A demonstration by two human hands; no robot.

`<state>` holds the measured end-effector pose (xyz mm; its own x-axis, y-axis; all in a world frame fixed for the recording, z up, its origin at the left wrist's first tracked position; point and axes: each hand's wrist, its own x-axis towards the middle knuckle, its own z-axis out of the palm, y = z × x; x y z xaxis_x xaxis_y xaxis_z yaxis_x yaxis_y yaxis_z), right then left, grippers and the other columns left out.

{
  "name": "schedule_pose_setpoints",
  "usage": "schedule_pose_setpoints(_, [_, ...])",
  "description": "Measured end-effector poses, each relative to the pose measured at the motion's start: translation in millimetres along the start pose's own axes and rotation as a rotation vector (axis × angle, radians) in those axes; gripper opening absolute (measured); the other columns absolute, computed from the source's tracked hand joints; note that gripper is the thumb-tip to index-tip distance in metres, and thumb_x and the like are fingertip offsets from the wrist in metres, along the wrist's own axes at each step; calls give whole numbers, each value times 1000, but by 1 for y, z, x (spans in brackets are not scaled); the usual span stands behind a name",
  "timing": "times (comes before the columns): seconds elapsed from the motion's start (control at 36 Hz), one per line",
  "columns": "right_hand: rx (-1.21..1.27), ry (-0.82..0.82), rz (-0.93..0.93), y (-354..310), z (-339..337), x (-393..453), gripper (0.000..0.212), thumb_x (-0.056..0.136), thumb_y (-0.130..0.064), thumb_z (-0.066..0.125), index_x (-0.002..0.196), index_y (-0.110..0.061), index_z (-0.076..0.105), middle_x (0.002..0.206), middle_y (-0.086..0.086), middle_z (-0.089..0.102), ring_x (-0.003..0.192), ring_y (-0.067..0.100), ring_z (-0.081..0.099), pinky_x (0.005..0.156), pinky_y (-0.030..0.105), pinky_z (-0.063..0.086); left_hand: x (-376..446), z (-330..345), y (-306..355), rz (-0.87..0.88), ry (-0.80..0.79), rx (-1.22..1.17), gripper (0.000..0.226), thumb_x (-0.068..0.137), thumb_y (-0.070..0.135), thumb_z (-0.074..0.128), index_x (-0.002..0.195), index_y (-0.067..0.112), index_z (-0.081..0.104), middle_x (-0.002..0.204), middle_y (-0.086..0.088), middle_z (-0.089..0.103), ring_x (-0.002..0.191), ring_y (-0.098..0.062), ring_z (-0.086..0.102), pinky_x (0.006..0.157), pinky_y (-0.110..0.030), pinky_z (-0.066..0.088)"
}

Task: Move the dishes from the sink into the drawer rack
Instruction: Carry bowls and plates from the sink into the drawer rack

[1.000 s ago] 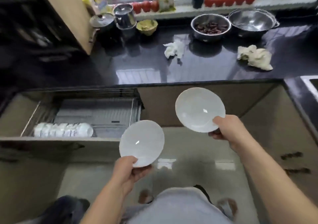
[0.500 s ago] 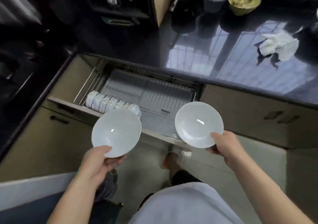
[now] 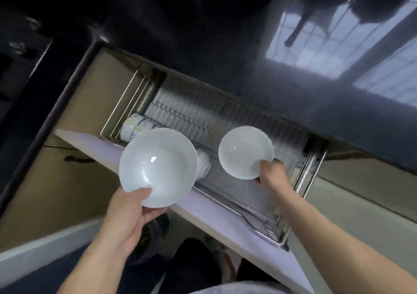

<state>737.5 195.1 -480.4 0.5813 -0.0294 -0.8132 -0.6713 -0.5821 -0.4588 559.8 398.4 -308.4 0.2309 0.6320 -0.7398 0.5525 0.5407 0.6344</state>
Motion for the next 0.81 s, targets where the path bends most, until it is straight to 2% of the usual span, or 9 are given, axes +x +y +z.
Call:
schedule_pose_setpoints(0.14, [26, 6, -10, -7, 40, 43, 19, 94, -23, 53, 100, -10, 65, 86, 13, 72, 70, 34, 73, 62, 41, 63, 61, 25, 6, 4, -18, 82, 34, 99, -3, 52, 116, 24, 63, 115, -2, 72, 105, -28, 69, 69, -42, 63])
schedule_pose_setpoints(0.19, [20, -5, 0, -4, 56, 57, 19, 92, -25, 53, 95, -10, 64, 83, 13, 70, 72, 38, 74, 70, 52, 63, 87, 30, 9, 6, -18, 117, 35, 98, -3, 54, 119, 24, 64, 116, -4, 72, 106, -30, 69, 69, -42, 63])
schedule_pose_setpoints(0.25, [-10, -8, 1, -1, 70, 72, 22, 93, -26, 51, 96, -8, 63, 88, 16, 70, 78, 41, 74, 73, 54, 62, 114, 32, 13, -5, -18, 149, 33, 98, -3, 55, 121, 20, 63, 118, -8, 71, 105, -32, 68, 70, -44, 63])
schedule_pose_setpoints(0.33, [-72, 34, -14, -2, 81, 78, 33, 86, -39, 46, 93, -12, 63, 98, 20, 71, 85, 43, 72, 76, 55, 61, 143, 33, 20, -18, -34, 163, 29, 98, -4, 54, 114, 18, 62, 114, -8, 70, 102, -32, 68, 67, -46, 63])
schedule_pose_setpoints(0.44, [-52, 63, -1, -3, 97, 83, 29, 99, -26, 50, 105, -2, 64, 98, 19, 69, 80, 41, 72, 68, 53, 63, 166, 30, 26, -13, -91, 191, 33, 97, -6, 50, 102, 25, 63, 105, -1, 72, 95, -24, 68, 57, -38, 61])
schedule_pose_setpoints(0.58, [-74, 77, 43, -3, 98, 83, 32, 100, -33, 52, 97, -4, 66, 87, 17, 73, 74, 36, 73, 73, 51, 62, 177, 29, 29, -36, -124, 208, 34, 98, -6, 49, 114, 22, 61, 109, -1, 69, 96, -23, 66, 72, -43, 59])
schedule_pose_setpoints(0.67, [-136, -6, 42, -5, 88, 74, 49, 100, -49, 54, 88, -4, 69, 67, 14, 75, 58, 24, 70, 70, 35, 59, 178, 31, 28, -74, -161, 205, 33, 98, -5, 50, 121, 17, 59, 110, -4, 69, 94, -25, 66, 71, -43, 61])
schedule_pose_setpoints(0.72, [-139, -55, 33, -8, 81, 65, 56, 100, -57, 51, 83, -6, 68, 69, 10, 75, 51, 19, 65, 62, 28, 55, 179, 32, 25, -93, -192, 222, 34, 99, -5, 50, 124, 17, 58, 111, -4, 68, 94, -26, 67, 65, -40, 63])
schedule_pose_setpoints(0.81, [-169, -42, 29, -13, 67, 47, 62, 98, -67, 38, 89, -12, 63, 80, 7, 75, 61, 26, 72, 72, 39, 61, 179, 38, 18, -100, -259, 260, 35, 99, -3, 51, 127, 17, 59, 115, -6, 68, 99, -30, 67, 62, -39, 64])
